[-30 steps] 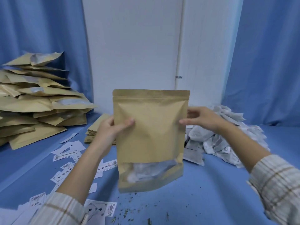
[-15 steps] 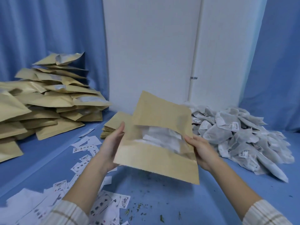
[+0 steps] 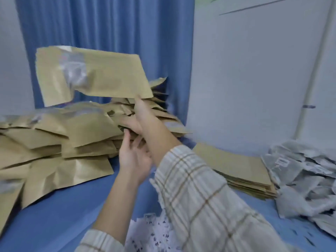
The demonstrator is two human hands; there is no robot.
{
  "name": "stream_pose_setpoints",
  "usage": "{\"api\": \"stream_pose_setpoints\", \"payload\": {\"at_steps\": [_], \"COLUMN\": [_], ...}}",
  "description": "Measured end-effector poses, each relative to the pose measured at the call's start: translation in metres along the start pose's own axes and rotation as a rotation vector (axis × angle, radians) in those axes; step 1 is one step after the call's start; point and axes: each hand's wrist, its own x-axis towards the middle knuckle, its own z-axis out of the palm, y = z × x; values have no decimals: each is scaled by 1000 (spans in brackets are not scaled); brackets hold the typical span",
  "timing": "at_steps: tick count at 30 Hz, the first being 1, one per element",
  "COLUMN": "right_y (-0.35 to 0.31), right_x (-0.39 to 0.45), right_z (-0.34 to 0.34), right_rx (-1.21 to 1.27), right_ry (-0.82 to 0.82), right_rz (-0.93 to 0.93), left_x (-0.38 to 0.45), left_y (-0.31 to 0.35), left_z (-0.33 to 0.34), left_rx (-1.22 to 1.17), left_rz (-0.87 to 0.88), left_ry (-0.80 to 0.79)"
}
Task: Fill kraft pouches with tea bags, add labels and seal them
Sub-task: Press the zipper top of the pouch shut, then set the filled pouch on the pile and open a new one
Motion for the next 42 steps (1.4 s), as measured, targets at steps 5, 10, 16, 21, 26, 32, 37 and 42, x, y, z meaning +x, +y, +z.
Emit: {"api": "stream_pose_setpoints", "payload": {"at_steps": [5, 10, 16, 21, 26, 32, 37, 42], "right_y": [48, 55, 36, 28, 29, 32, 32, -4], "right_x": [20, 16, -5, -6, -19, -57, -82, -109], "right_z": [-21, -99, -212, -294, -361, -361, -325, -274], "right_rx": [-67, -360, -1164, -1691, -2161, -2261, -1948, -1603], "right_ry": [83, 197, 365, 388, 366, 417, 354, 126], "right_rz": [313, 243, -1, -67, 264, -414, -931, -681], "left_x": [19, 42, 68, 88, 98, 91, 69, 41], "left_y": [0, -67, -142, -187, -204, -227, -223, -200], "left_z": [-18, -23, -10, -8, -11, -1, 35, 71], "left_rx": [9, 113, 240, 173, 208, 295, 309, 562], "left_rz": [10, -136, -338, -432, -446, -419, -318, 75], "left_ry": [5, 124, 94, 186, 286, 247, 32, 144]}}
